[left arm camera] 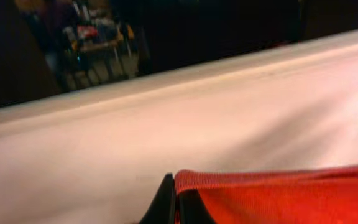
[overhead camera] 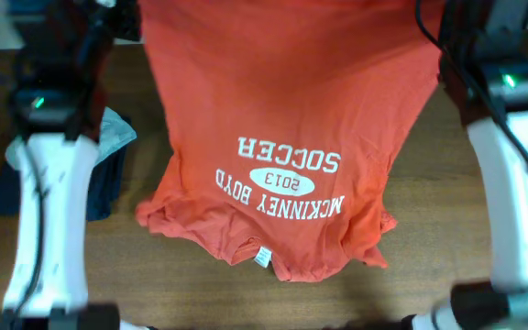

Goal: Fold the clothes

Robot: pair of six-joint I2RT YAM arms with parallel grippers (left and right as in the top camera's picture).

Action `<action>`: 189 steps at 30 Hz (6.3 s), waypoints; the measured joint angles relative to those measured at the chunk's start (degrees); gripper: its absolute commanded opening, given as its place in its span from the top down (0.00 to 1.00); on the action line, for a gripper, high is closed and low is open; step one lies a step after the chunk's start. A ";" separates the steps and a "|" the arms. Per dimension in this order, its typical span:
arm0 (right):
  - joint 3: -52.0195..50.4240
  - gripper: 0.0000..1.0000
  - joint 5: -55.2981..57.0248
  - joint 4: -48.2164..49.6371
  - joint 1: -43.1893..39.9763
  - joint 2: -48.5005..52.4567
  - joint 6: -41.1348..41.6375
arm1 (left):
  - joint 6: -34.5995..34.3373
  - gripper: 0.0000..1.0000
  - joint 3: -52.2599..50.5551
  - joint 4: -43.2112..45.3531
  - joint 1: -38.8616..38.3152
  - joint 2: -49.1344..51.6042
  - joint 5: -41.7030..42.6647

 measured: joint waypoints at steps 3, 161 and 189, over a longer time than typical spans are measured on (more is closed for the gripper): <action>0.00 0.29 -5.64 3.91 -2.69 6.14 0.42 | -0.76 0.57 0.00 7.76 -0.15 6.71 -0.50; -38.75 0.34 -43.78 24.90 1.07 21.38 16.90 | -16.17 0.99 -46.88 -56.30 -45.13 2.54 2.60; -39.10 0.41 -54.66 27.17 -4.74 22.23 13.55 | -16.35 0.99 -46.88 -55.80 -45.13 2.54 1.53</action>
